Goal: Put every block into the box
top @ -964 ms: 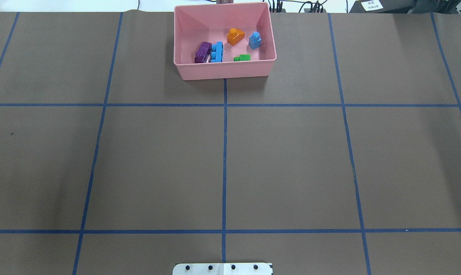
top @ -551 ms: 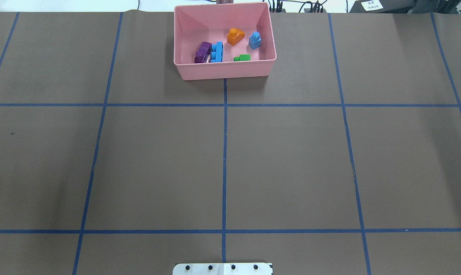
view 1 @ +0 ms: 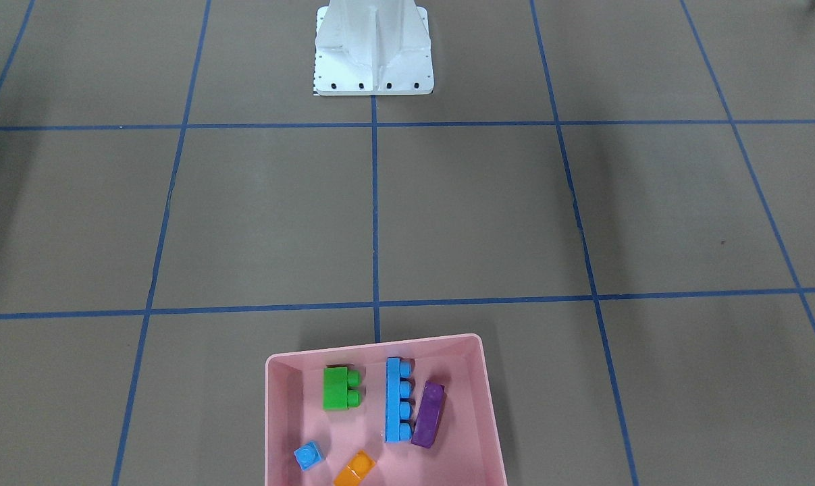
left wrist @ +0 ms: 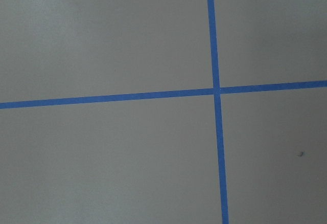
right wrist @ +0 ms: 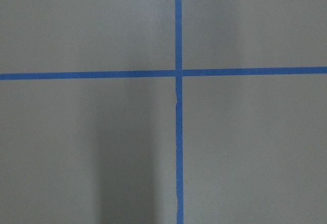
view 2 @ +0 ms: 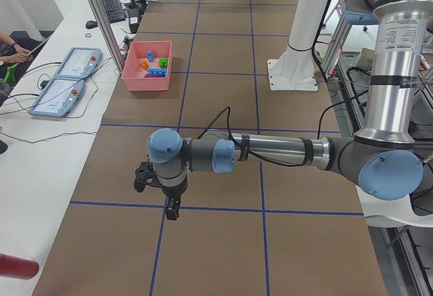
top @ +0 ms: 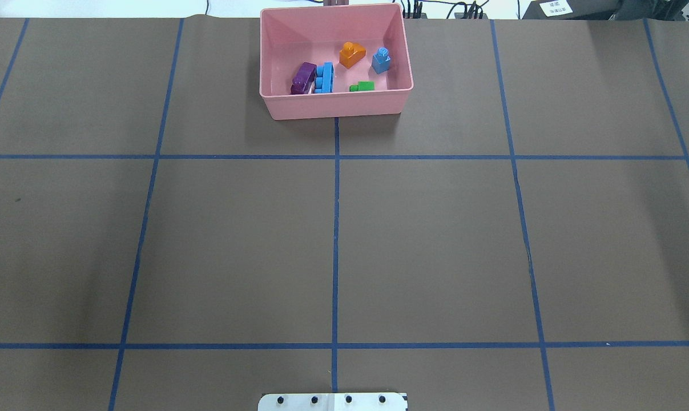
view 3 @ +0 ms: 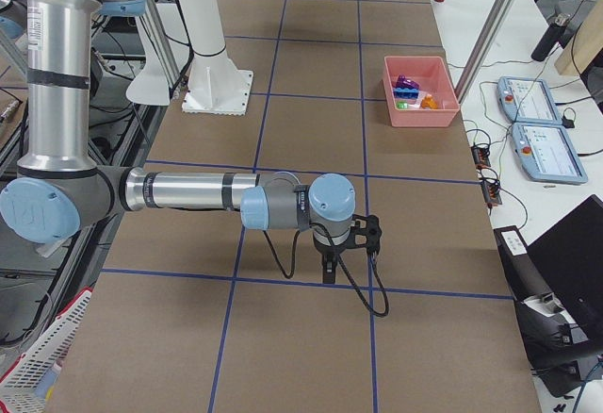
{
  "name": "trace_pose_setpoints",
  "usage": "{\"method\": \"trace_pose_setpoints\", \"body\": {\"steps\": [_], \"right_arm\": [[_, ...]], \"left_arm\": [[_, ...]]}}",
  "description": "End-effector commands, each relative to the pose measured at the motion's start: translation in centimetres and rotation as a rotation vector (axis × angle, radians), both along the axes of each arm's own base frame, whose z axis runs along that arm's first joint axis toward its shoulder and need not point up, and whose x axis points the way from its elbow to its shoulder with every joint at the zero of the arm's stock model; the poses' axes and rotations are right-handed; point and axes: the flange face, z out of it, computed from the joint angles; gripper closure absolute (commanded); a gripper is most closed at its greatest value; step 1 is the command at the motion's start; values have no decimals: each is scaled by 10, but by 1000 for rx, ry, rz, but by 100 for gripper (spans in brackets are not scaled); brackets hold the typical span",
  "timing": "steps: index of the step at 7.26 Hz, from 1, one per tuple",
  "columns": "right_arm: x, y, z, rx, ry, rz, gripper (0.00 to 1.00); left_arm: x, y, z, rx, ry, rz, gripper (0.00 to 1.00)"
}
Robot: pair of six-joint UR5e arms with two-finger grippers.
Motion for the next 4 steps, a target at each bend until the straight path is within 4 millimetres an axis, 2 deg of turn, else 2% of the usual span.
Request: {"method": "trace_pose_setpoints", "body": {"steps": [1,4], "right_arm": [[0,-1,-2,8,-1,-4,0],[0,-1,-2,10,-1,-5,0]], "left_arm": [[0,0,0,0,0,0,0],[1,-3,0,-3,0,0,0]]}}
